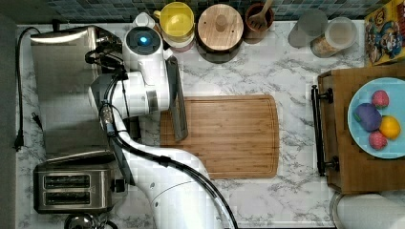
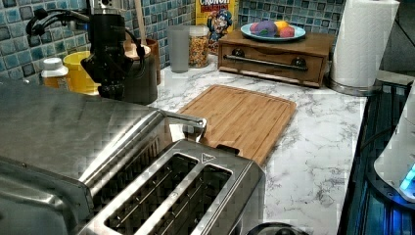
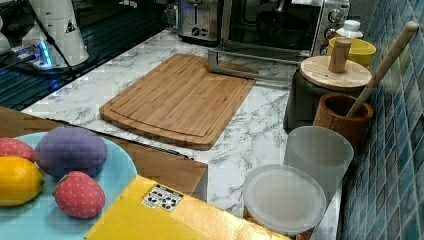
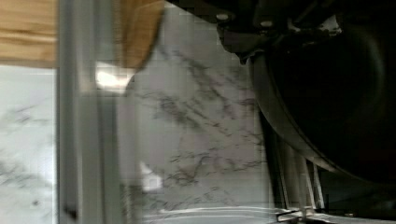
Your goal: Put the bowl in the oven.
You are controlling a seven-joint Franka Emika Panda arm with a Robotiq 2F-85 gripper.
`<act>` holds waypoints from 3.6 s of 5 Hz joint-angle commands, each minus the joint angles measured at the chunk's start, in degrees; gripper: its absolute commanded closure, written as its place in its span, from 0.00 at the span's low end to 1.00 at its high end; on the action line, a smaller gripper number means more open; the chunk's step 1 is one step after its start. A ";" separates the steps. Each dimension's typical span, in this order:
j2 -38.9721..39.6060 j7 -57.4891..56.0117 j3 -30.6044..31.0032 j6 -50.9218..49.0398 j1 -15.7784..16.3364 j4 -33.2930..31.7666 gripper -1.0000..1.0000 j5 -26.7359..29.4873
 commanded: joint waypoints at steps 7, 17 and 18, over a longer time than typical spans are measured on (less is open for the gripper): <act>4.06 0.81 6.06 8.60 -0.13 3.39 1.00 7.53; -7.21 2.46 4.09 1.82 -9.52 -1.37 0.50 23.99; -7.83 3.27 2.82 0.29 -8.79 -1.75 0.50 19.55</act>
